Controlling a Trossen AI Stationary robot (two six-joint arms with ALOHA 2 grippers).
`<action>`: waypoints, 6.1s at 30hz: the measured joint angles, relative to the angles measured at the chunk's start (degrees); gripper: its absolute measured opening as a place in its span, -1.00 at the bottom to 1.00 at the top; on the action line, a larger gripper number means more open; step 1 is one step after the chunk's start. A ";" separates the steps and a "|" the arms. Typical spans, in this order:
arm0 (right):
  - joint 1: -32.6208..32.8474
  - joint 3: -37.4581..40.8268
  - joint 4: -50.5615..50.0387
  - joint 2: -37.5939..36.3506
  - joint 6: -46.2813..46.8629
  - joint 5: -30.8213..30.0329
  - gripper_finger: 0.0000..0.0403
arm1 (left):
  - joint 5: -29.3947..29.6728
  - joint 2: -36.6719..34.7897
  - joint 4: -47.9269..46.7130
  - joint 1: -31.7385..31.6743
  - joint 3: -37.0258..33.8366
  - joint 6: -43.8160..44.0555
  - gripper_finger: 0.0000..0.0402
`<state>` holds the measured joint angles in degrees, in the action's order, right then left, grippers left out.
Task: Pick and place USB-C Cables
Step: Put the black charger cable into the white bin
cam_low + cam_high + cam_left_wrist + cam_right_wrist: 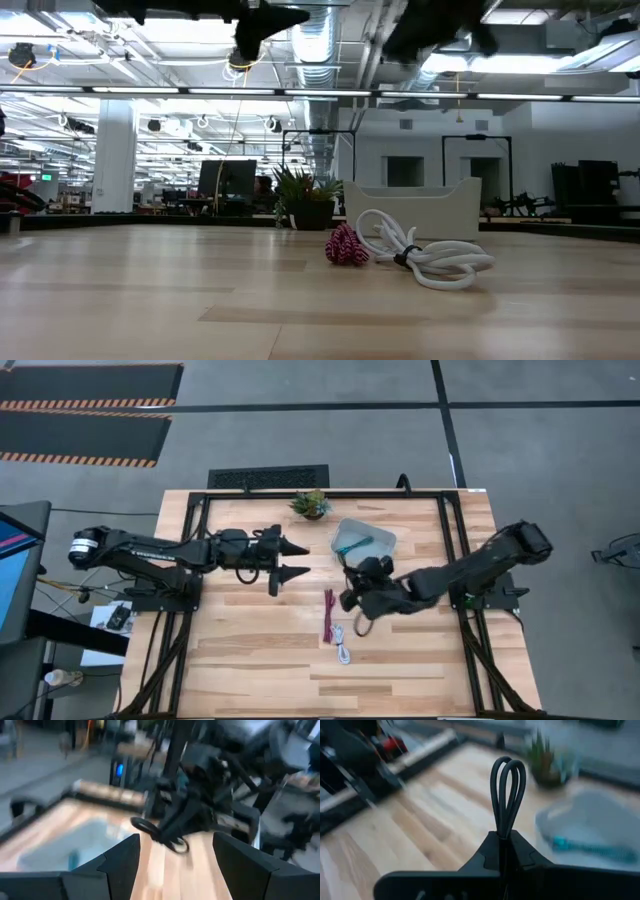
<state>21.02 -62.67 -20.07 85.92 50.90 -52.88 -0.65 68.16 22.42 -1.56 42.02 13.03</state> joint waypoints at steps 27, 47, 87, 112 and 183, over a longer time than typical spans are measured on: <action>6.05 -0.01 34.03 -3.90 -38.73 -2.26 -0.94 | -33.98 22.13 50.41 -2.98 3.35 7.22 0.19; 6.55 -0.02 39.50 -4.14 -42.61 3.99 -0.94 | -28.79 22.12 47.55 -3.45 3.35 6.89 0.19; 3.21 -0.04 40.23 -1.30 -40.98 7.77 -0.89 | -28.60 22.12 42.40 -2.54 6.80 4.75 -0.70; 2.07 -0.04 25.31 -1.28 -28.71 7.71 0.15 | -24.24 22.04 38.33 -3.17 6.74 2.93 -1.00; 19.82 0.00 -20.24 -1.28 31.64 10.81 -0.21 | 8.38 68.95 -26.06 -9.96 59.74 -19.93 -0.77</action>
<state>40.84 -62.67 -40.31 84.64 82.54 -42.06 7.73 137.12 -3.64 -11.52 101.75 -6.90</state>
